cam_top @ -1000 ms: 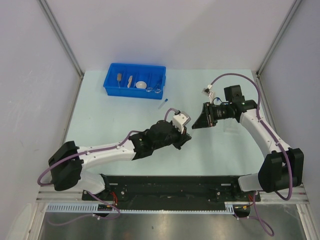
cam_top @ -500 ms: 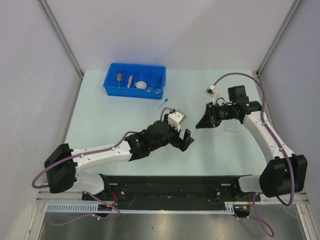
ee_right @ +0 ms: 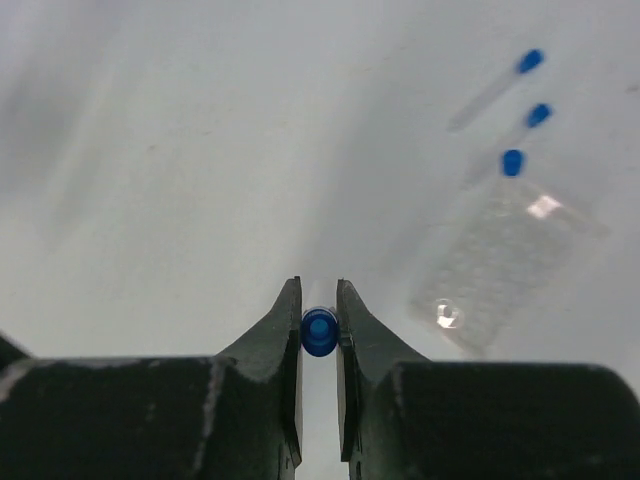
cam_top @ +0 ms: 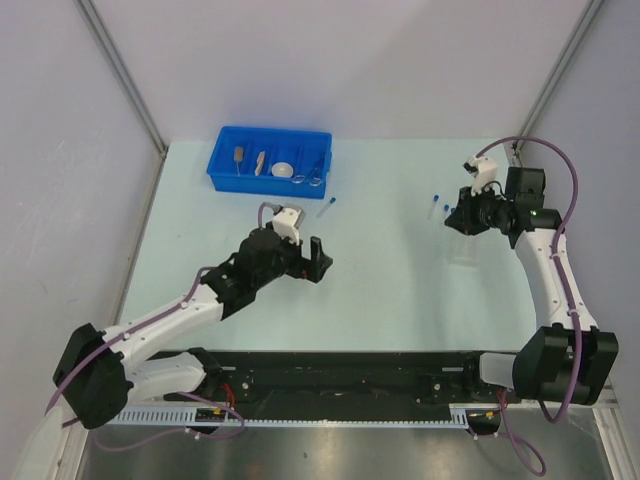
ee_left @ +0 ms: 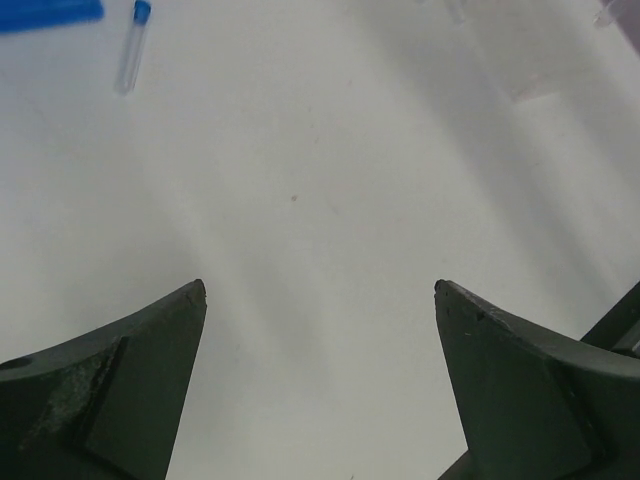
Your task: Organize the chemistry lab equipment
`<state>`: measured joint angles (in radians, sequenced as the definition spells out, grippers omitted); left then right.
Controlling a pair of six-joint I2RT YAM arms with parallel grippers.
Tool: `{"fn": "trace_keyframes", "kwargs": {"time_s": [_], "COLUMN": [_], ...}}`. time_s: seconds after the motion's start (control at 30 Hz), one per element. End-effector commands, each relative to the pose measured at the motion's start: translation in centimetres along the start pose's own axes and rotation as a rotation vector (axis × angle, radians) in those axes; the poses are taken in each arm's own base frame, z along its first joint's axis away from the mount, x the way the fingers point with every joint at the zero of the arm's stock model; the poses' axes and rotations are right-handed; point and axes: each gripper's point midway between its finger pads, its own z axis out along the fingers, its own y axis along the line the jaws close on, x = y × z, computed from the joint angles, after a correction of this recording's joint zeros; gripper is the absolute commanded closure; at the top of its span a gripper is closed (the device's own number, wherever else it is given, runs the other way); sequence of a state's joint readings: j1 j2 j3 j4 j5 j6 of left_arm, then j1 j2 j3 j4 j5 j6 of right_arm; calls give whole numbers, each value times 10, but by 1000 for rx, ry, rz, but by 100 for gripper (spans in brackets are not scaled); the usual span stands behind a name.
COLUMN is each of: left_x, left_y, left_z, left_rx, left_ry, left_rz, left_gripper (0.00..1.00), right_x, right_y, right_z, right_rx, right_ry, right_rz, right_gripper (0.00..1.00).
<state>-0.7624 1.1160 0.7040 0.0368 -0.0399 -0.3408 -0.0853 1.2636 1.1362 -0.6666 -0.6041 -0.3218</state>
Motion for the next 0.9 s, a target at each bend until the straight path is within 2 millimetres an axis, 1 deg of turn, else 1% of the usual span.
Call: {"fn": "trace_keyframes", "kwargs": {"time_s": [0.0, 0.03, 0.07, 0.1, 0.2, 0.3, 0.37, 0.47, 0.6, 0.7, 0.73, 0.87], "left_x": [21, 21, 23, 28, 35, 39, 39, 39, 41, 42, 43, 44], "left_y": [9, 10, 13, 16, 19, 22, 22, 24, 26, 26, 27, 29], "left_z": [-18, -22, -23, -23, -26, -26, -25, -24, -22, -23, -23, -23], "left_rx": [4, 5, -3, -9, -16, -21, -24, -28, -33, -34, -36, -42], "left_ry": [43, 34, 34, 42, 47, 54, 56, 56, 62, 64, 65, 66], "left_rz": [-40, -42, -47, -54, -64, -65, -64, -63, -62, -62, -65, -70], "left_gripper": [0, 0, 0, 0, 0, 0, 0, 0, 0, 0, 0, 0], "right_x": [-26, -24, -29, -27, -25, -20, -18, -17, -9, -8, -4, 0], "right_y": [-60, -71, -78, -89, -110, -126, -134, -141, -147, -152, -154, -160], "right_z": [-3, -1, 1, 1, 10, 18, 25, 31, 46, 51, 56, 64], "right_rx": [245, 284, 306, 343, 395, 434, 444, 446, 430, 430, 428, 428], "right_ry": [-90, -81, -99, -95, -88, -77, -76, -84, -70, -76, -68, -61], "right_rz": [-97, -87, -93, -83, -62, -38, -21, -8, 21, 29, 38, 45], "right_gripper": [100, 100, 100, 100, 100, 100, 100, 99, 99, 99, 99, 98]}}
